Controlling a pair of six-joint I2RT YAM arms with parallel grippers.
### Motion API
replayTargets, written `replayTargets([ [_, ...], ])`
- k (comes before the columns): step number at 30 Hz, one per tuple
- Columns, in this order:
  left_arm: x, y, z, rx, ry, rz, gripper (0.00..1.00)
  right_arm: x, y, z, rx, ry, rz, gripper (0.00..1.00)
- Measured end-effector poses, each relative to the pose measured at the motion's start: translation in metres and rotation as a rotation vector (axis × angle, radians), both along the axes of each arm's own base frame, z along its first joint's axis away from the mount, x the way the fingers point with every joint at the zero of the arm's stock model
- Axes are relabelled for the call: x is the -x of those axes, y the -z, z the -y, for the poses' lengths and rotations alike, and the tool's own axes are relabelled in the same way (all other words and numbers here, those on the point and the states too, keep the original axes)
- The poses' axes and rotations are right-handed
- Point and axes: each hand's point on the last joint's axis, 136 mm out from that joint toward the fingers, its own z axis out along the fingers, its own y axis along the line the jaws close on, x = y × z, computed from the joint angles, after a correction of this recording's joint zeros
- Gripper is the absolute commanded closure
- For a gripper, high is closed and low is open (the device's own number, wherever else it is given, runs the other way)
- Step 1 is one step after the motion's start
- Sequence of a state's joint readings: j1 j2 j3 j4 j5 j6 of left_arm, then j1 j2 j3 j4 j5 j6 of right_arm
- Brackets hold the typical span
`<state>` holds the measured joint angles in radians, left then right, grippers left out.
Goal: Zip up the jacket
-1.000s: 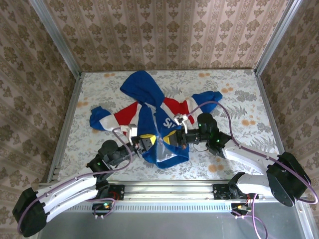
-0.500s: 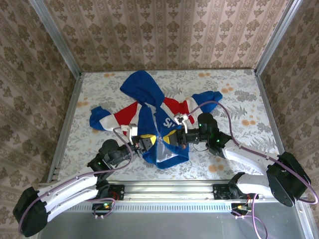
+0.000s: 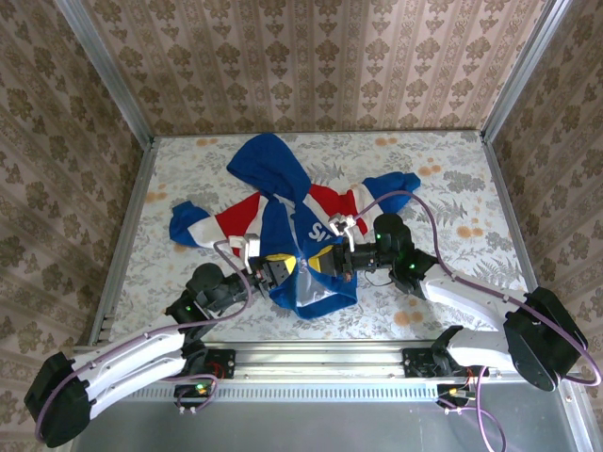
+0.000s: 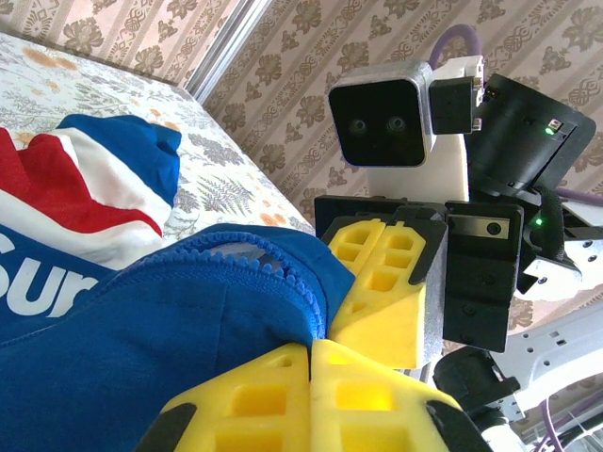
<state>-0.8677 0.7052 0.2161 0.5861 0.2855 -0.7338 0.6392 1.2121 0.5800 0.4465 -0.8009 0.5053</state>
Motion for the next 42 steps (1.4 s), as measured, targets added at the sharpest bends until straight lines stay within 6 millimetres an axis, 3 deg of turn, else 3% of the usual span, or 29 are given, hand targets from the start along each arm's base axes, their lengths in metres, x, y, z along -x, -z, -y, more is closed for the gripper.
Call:
replayTargets([
  [24, 0.0, -0.005, -0.002, 0.052, 0.0, 0.0, 1.0, -0.005, -0.015, -0.002, -0.056, 0.024, -0.01, 1.0],
  [42, 0.009, 0.003, -0.003, -0.002, 0.032, -0.042, 1.0, -0.004, -0.008, -0.002, -0.03, 0.031, -0.026, 1.0],
])
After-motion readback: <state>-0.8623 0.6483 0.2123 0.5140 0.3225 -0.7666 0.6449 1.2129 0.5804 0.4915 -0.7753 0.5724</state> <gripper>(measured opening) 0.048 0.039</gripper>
